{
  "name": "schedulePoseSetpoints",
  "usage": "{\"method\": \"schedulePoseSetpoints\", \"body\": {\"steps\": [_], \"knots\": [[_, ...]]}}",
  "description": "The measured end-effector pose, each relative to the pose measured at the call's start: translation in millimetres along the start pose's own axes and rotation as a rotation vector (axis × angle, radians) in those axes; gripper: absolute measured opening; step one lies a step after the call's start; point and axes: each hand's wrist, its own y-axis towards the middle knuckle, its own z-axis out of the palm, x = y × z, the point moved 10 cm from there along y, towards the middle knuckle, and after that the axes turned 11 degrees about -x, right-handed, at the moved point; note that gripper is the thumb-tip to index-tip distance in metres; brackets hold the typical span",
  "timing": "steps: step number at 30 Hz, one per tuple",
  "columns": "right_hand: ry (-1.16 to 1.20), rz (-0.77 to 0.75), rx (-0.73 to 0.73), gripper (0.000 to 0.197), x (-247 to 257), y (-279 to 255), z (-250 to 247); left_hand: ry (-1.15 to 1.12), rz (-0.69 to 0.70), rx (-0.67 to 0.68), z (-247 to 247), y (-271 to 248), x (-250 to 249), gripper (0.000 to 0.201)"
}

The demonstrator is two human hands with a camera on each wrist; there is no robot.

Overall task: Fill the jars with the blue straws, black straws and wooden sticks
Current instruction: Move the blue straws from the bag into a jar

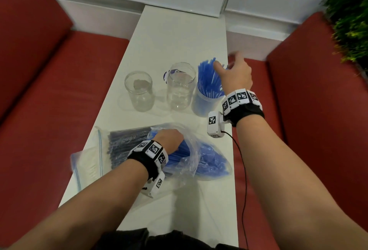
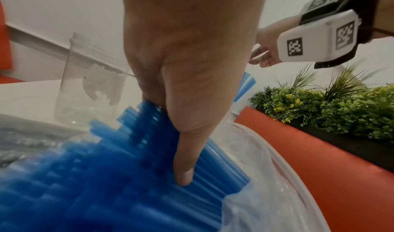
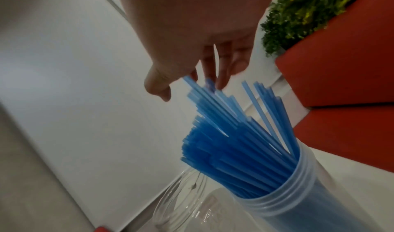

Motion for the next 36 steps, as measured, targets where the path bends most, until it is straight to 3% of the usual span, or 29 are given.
{"method": "schedulePoseSetpoints", "body": {"steps": [3, 8, 10, 13, 16, 20, 21, 22, 25, 28, 31, 34, 36], "knots": [[-0.080, -0.227, -0.072, 0.049, 26.0, -8.5, 2.2, 0.071, -0.017, 0.005, -5.7, -0.6, 1.8, 0.024], [-0.384, -0.190, 0.344, 0.069, -11.2, -45.1, 59.6, 0.133, -0.017, 0.030, -11.9, -4.4, 2.1, 0.023], [-0.403, -0.212, 0.389, 0.073, -18.2, -53.7, 66.0, 0.142, -0.033, 0.042, -12.9, -6.9, 3.6, 0.022], [-0.340, -0.186, 0.301, 0.076, -16.3, -48.4, 58.9, 0.154, -0.047, 0.020, -18.6, -8.8, 4.8, 0.020], [-0.266, -0.155, 0.372, 0.073, -14.5, -53.6, 59.3, 0.144, -0.076, 0.040, -23.0, -11.4, 6.5, 0.020], [0.254, -0.275, 0.016, 0.043, 18.3, -63.9, 5.5, 0.102, -0.110, 0.062, -27.7, -15.6, 8.0, 0.023], [0.354, -0.276, 0.004, 0.039, 22.0, -73.9, -0.6, 0.107, -0.115, 0.060, -28.7, -17.8, 8.2, 0.022], [0.428, -0.249, 0.058, 0.036, 23.6, -85.6, 1.3, 0.116, -0.119, 0.059, -30.2, -20.0, 8.3, 0.022], [0.507, -0.098, 0.409, 0.033, 20.3, -131.1, 30.2, 0.140, -0.145, 0.069, -37.6, -26.3, 10.7, 0.023], [0.533, 0.022, 0.719, 0.045, 10.2, -178.4, 53.3, 0.173, -0.167, 0.054, -54.3, -33.3, 13.9, 0.027], [0.461, 0.001, 0.967, 0.054, 9.2, -219.3, 65.7, 0.173, -0.216, 0.012, -79.9, -40.5, 19.8, 0.027], [0.239, -0.158, 0.951, 0.054, 12.6, -236.7, 67.1, 0.181, -0.220, 0.001, -115.9, -48.1, 21.5, 0.013], [0.278, -0.105, 0.833, 0.024, 16.6, -231.5, 60.9, 0.185, -0.176, -0.063, -148.3, -53.3, 17.7, 0.013]]}}
